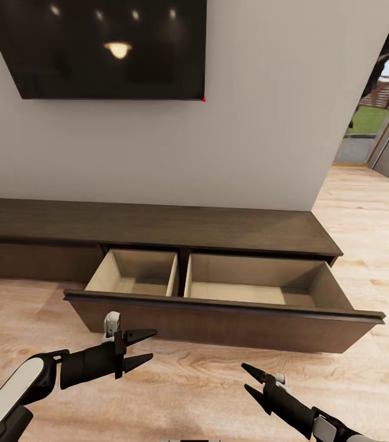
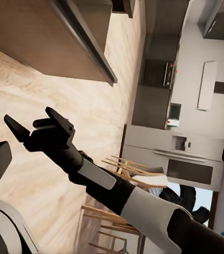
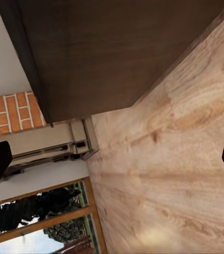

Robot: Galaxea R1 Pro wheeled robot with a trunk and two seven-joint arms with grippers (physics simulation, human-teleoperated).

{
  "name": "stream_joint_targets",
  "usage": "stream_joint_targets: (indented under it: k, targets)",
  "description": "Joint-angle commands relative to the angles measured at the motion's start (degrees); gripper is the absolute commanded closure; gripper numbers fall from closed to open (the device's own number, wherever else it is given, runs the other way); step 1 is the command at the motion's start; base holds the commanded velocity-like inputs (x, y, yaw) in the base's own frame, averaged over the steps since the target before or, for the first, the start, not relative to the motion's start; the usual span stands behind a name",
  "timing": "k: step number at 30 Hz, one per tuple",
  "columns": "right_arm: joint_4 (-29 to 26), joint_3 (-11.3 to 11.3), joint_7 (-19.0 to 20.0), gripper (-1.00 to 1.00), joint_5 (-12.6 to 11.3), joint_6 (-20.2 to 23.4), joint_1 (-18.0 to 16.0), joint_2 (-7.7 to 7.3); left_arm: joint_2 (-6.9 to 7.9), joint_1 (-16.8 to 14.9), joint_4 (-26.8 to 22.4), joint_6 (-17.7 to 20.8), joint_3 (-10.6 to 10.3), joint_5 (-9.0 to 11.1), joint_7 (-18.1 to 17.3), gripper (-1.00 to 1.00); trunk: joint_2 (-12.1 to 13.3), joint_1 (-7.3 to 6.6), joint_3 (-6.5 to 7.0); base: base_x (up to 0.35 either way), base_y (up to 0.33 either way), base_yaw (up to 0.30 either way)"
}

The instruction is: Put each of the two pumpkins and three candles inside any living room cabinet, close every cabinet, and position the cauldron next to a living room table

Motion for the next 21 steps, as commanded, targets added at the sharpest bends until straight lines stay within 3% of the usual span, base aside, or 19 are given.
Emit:
stream_joint_targets:
  k: [1,7,12,21]
  targets:
    - [0.2,0.5,0.2,-1.00,-0.5,0.5,-0.1,0.07,0.02,0.0,0.0,0.0,-0.1,0.4,0.4,-1.00,0.4,-0.24,0.14,0.000,0.000,0.000]
    - [0.1,0.5,-1.5,-1.00,-0.2,1.0,-0.1,-0.02,0.07,0.0,0.0,0.0,-0.5,0.0,1.1,-1.00,2.8,-1.55,1.06,0.000,0.000,0.164]
    - [0.1,0.5,-4.5,-1.00,-0.2,1.3,-0.1,-0.13,-0.03,0.0,0.0,0.0,-0.2,0.3,5.6,-1.00,4.8,-2.65,1.67,0.000,0.000,0.229]
    - [0.1,0.5,-4.9,-1.00,-0.2,1.4,-0.1,-0.29,-0.18,0.0,0.0,-0.1,-0.2,0.4,7.3,-1.00,8.4,-4.63,2.69,-0.001,0.000,0.220]
